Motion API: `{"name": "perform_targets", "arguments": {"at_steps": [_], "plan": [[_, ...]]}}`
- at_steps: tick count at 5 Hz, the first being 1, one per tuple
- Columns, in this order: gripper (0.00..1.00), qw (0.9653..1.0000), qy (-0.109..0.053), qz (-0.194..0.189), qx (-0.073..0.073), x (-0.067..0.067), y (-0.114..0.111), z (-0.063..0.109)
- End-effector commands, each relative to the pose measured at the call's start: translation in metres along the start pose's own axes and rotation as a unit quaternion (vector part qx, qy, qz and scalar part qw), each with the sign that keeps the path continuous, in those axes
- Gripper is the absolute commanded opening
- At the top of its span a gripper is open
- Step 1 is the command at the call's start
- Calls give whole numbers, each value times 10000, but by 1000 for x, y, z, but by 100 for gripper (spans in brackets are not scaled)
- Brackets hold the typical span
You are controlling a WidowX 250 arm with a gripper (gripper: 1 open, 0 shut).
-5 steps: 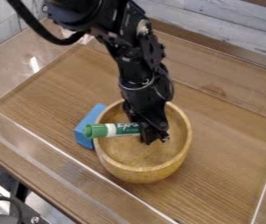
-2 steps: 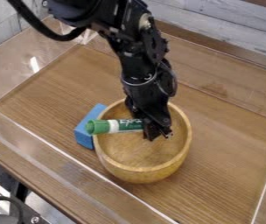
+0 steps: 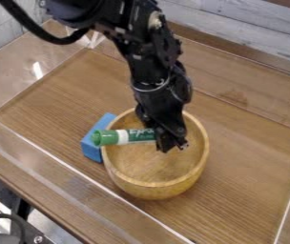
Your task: Remove the green marker from inside the brown bowl and put it on the table
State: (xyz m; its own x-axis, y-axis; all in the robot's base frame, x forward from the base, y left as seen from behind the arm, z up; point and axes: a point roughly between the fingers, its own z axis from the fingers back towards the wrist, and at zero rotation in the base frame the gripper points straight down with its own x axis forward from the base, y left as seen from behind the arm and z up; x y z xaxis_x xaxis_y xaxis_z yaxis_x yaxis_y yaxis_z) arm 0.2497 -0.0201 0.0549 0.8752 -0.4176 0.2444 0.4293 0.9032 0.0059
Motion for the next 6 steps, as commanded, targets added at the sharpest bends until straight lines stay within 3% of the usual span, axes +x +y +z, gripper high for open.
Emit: {"name": "perform_targets", "arguments": {"at_steps": [1, 4, 6], "plan": [[0, 9997, -181, 27, 128, 4, 8, 16], [0, 9994, -255, 142, 190, -8, 24, 30], [0, 9988, -289, 248, 302, -24, 60, 41]]}}
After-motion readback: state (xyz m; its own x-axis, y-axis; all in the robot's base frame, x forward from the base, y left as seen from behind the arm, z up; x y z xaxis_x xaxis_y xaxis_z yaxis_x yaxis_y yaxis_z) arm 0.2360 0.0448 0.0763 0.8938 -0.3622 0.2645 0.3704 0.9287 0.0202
